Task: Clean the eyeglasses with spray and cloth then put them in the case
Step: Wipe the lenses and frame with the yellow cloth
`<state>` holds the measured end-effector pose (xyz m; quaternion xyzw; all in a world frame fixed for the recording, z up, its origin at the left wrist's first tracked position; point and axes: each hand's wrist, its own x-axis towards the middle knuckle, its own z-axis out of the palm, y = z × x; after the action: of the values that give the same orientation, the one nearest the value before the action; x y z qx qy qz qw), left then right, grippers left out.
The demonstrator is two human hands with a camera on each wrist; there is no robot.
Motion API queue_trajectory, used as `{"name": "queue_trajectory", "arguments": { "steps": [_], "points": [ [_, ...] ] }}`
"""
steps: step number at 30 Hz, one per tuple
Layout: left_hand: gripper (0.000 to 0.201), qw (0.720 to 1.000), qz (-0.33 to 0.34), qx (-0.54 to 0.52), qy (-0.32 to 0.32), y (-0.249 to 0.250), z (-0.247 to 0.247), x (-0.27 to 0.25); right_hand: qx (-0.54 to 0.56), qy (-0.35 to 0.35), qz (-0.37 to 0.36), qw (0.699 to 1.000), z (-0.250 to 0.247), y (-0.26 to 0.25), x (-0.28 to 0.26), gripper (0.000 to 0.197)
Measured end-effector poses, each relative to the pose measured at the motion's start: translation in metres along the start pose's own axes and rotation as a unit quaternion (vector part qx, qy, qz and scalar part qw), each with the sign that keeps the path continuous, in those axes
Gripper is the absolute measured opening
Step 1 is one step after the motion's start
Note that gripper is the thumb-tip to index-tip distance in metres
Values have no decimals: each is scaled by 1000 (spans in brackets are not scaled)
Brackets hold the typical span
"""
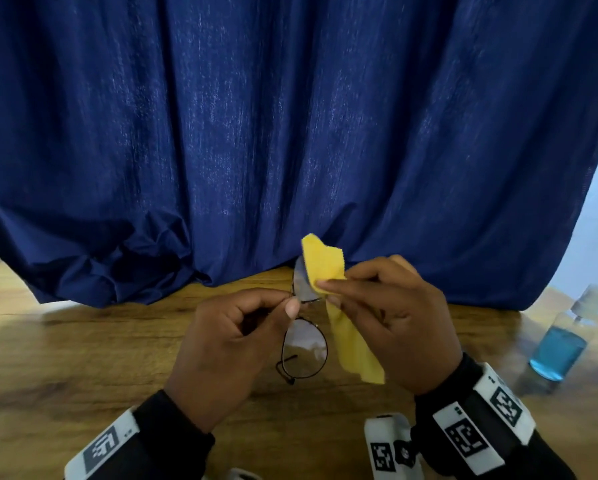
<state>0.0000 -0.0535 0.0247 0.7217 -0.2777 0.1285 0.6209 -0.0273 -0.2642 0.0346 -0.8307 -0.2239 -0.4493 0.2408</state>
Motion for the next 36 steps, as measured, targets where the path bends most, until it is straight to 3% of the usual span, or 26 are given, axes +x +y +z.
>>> {"name": "queue_trajectory", "arguments": {
  "steps": [2,5,7,9,12,16,21,25,30,33,36],
  "points": [
    [12,1000,1,7,-5,-3,-1,1,0,14,23,1000,0,0,0,21],
    [14,1000,11,26,-3,-4,-2,2,34,-41,-11,999,4,-5,-3,18],
    [16,999,14,30,-4,-3,-2,1,17,-43,-8,999,4,-1,-4,11],
    [17,999,17,34,-9,-1,-1,0,-26,-6,29,999,3,7,-5,6],
    [16,999,23,39,-2,3,2,-2,-32,68,78,994,-1,10,-4,19],
    [13,999,18,30,10,0,1,1,-9,128,72,989,-7,-5,0,5],
    [12,998,27,46,-14,-2,2,-2,-16,19,25,999,2,-8,-1,7],
    [14,998,35,52,-22,-2,2,-1,-18,56,62,996,-4,2,-1,15],
    [12,998,39,55,-17,-4,2,-1,21,-29,-11,999,-1,-3,-1,17],
    [12,998,39,49,-21,-3,3,-2,5,-6,3,1000,-3,3,-2,14],
    [13,998,39,43,-13,-6,3,-2,2,-7,16,1000,-4,3,0,24]
  ]
}}
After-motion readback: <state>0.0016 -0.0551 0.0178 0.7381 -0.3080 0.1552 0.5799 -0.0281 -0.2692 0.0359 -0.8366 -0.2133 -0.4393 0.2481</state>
